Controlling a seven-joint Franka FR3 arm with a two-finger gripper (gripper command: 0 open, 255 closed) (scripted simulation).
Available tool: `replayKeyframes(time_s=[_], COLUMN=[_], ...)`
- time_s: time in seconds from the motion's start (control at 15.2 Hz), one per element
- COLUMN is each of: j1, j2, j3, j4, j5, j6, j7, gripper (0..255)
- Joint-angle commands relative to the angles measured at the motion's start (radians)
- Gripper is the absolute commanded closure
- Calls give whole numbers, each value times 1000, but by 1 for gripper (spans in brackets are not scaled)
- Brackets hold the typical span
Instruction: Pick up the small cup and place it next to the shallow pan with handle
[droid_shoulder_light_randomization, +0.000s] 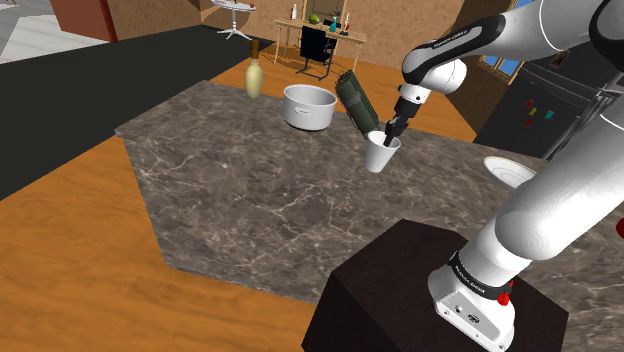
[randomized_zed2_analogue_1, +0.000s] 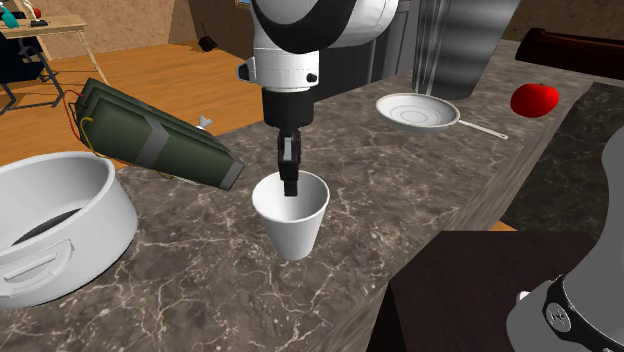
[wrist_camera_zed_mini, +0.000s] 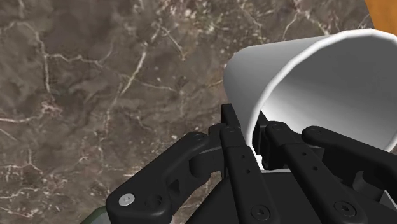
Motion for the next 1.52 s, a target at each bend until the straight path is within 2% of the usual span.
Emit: replayKeyframes(time_s=[0.0, 0.13, 1.45], j1=[0, 0, -6], j2=[0, 0, -123], j3=[0, 0, 19], j4=[0, 0, 158], j5=[0, 0, -72], j6=[0, 0, -264], j7=[0, 0, 87], gripper=[255, 255, 255])
